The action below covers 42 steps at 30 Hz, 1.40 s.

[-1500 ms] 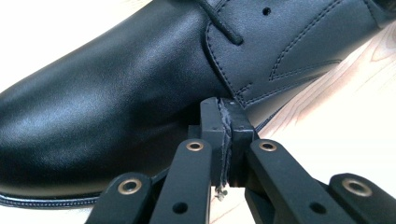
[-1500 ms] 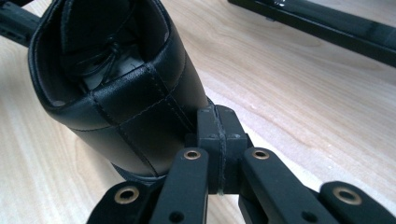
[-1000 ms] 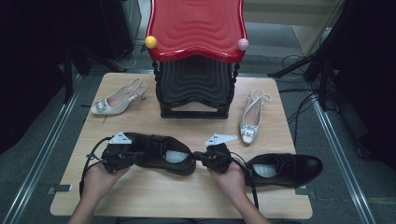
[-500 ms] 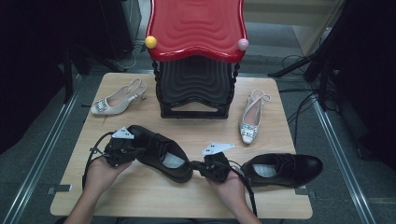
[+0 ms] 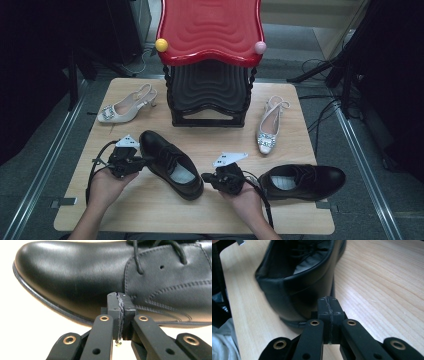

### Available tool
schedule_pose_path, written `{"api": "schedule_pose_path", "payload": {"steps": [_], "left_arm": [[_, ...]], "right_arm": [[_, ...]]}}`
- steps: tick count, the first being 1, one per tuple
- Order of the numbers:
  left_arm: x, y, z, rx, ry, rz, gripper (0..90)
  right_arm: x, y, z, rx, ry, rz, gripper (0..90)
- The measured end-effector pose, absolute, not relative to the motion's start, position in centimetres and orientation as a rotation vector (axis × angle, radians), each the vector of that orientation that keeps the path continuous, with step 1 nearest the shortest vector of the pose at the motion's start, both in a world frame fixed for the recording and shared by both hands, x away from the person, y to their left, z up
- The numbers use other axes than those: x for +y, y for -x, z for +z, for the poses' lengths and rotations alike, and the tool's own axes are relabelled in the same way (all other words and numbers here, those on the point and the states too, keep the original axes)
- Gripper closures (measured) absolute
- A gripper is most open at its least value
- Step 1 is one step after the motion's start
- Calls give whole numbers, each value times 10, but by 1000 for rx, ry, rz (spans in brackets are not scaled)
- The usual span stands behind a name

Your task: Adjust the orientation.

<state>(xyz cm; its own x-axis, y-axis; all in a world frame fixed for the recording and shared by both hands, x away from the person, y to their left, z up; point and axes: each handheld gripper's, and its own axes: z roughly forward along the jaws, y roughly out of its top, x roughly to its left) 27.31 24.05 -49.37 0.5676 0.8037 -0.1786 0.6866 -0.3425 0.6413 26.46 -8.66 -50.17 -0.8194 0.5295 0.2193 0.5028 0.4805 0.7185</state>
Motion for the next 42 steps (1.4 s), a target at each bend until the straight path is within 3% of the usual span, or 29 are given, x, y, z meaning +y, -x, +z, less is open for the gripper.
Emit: {"api": "schedule_pose_path", "payload": {"steps": [17,42], "left_arm": [[226,-255,-510,1252,-2125,160,891],[211,-272,-513,1166,-2165,105,900]], "right_arm": [[-67,-295,-510,2708,-963,1298,900],[-75,-269,-509,2732,-963,1276,900]]}}
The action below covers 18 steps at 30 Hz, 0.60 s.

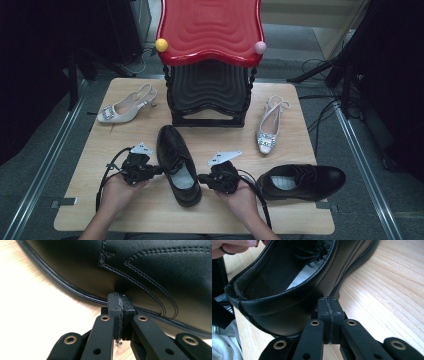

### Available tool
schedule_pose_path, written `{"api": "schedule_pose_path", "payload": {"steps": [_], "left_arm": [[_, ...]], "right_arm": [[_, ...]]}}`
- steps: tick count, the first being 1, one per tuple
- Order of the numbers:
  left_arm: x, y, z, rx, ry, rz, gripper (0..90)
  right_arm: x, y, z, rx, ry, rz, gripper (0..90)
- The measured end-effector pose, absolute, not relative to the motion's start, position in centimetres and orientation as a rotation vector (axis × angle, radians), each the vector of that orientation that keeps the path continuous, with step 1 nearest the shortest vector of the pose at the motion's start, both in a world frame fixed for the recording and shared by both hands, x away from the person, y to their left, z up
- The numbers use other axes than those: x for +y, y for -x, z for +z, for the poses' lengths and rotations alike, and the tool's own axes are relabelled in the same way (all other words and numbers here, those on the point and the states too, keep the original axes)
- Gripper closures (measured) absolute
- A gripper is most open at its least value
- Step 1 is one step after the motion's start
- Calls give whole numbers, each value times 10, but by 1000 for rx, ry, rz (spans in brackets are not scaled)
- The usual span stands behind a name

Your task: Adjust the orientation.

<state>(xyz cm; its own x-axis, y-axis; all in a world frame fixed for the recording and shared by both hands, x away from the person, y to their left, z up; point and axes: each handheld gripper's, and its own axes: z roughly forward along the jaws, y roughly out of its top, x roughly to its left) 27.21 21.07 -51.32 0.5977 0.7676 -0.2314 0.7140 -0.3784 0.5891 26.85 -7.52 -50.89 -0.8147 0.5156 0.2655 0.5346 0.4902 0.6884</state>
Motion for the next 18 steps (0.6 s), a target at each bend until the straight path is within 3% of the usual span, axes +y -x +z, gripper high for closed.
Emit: {"api": "schedule_pose_path", "payload": {"steps": [18], "left_arm": [[197,-286,-515,1123,-2164,81,900]], "right_arm": [[-82,-260,-509,-2690,961,-1257,900]]}}
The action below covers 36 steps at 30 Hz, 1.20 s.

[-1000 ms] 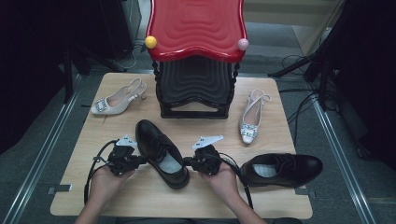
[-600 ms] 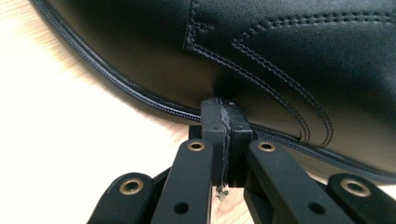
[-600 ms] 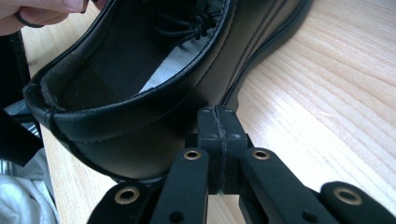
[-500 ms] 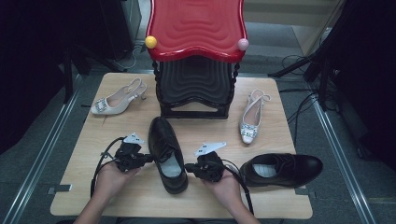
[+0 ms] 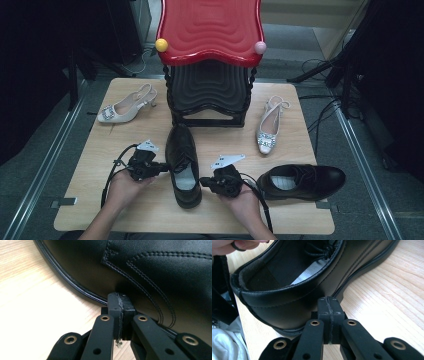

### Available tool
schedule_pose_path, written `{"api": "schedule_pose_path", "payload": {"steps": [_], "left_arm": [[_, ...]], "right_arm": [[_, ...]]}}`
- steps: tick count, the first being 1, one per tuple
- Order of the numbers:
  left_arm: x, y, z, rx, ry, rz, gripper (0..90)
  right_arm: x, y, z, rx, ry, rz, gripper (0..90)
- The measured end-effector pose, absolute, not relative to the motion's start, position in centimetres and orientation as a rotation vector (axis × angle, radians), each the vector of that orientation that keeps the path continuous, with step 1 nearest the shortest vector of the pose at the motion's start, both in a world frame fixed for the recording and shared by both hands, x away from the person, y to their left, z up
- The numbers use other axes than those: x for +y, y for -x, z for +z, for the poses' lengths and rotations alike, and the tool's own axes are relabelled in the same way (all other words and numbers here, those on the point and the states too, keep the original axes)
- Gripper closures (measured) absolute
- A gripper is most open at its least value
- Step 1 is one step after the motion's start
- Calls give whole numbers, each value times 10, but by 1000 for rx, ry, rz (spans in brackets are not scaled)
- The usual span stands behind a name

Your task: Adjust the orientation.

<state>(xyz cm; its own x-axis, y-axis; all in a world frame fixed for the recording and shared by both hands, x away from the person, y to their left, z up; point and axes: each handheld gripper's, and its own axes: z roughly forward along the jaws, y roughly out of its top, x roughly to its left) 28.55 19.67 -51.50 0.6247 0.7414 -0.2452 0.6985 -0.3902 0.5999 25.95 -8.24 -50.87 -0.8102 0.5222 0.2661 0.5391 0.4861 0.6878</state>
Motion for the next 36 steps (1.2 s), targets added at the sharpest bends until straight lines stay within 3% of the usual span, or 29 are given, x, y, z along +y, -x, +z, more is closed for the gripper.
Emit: {"api": "schedule_pose_path", "payload": {"steps": [17,21,24,25,27,30,36], "left_arm": [[177,-303,-516,1054,-2179,81,897],[185,-307,-514,1054,-2197,68,791],[191,-304,-511,1067,-2196,86,593],[192,-303,-510,1067,-2201,107,593],[195,-301,-509,1059,-2203,112,516],[202,-299,-506,1022,-2186,68,435],[205,-298,-504,1026,-2171,20,412]], "right_arm": [[-97,-261,-508,-2671,1030,-1281,900],[-104,-266,-506,-2639,1053,-1305,852],[-108,-266,-505,-2663,1052,-1304,618],[-108,-266,-505,-2663,1052,-1304,618],[-110,-265,-504,-2672,1070,-1306,518],[-117,-262,-498,-2655,1095,-1330,507],[-127,-261,-487,-2626,1118,-1337,523]]}}
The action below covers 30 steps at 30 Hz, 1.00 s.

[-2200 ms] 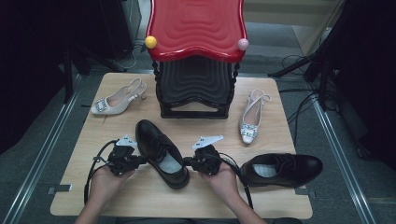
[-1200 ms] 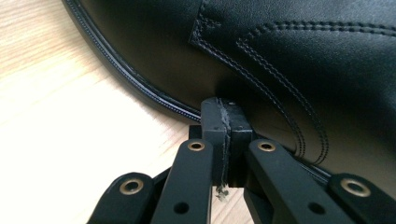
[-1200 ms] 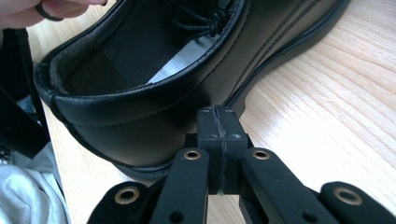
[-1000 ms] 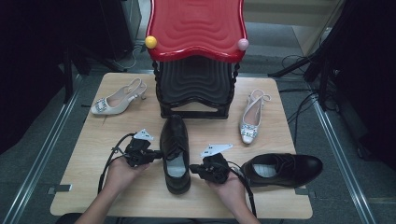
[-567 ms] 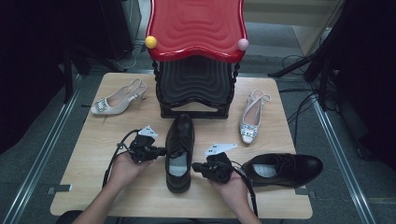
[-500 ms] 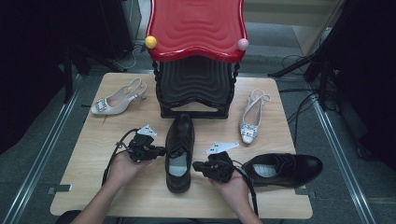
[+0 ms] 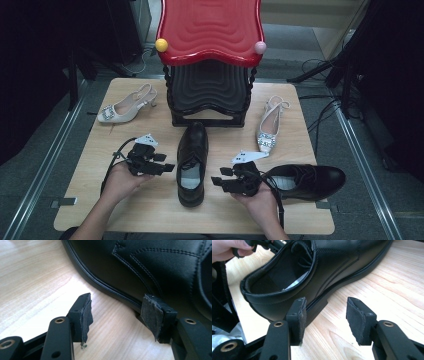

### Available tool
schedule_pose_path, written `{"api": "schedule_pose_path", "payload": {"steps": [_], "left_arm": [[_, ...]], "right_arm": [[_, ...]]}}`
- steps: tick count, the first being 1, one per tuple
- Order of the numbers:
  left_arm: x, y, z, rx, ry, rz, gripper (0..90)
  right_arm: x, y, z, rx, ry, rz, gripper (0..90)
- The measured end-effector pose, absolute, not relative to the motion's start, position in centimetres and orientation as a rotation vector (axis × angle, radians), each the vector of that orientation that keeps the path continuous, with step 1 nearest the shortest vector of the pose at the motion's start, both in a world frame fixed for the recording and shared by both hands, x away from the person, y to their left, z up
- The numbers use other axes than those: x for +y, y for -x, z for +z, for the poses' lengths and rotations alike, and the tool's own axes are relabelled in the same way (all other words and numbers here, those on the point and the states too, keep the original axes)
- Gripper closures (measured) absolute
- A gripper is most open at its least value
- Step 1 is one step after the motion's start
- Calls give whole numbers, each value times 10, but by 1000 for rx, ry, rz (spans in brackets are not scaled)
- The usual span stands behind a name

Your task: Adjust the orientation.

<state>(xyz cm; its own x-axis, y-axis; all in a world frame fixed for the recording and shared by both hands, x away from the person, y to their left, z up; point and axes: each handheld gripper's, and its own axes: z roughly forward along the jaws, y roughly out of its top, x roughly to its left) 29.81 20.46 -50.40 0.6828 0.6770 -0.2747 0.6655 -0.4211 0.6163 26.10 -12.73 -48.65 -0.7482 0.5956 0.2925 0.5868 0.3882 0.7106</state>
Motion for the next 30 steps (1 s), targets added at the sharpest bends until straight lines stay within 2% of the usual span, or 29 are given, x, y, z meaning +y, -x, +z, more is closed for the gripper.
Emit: {"api": "schedule_pose_path", "payload": {"steps": [14,30], "left_arm": [[206,-290,-501,1008,-2197,3,404],[204,-292,-503,1009,-2193,-4,405]], "right_arm": [[-162,-259,-468,2561,-1166,1323,567],[-199,-258,-463,2492,-1227,1275,635]]}}
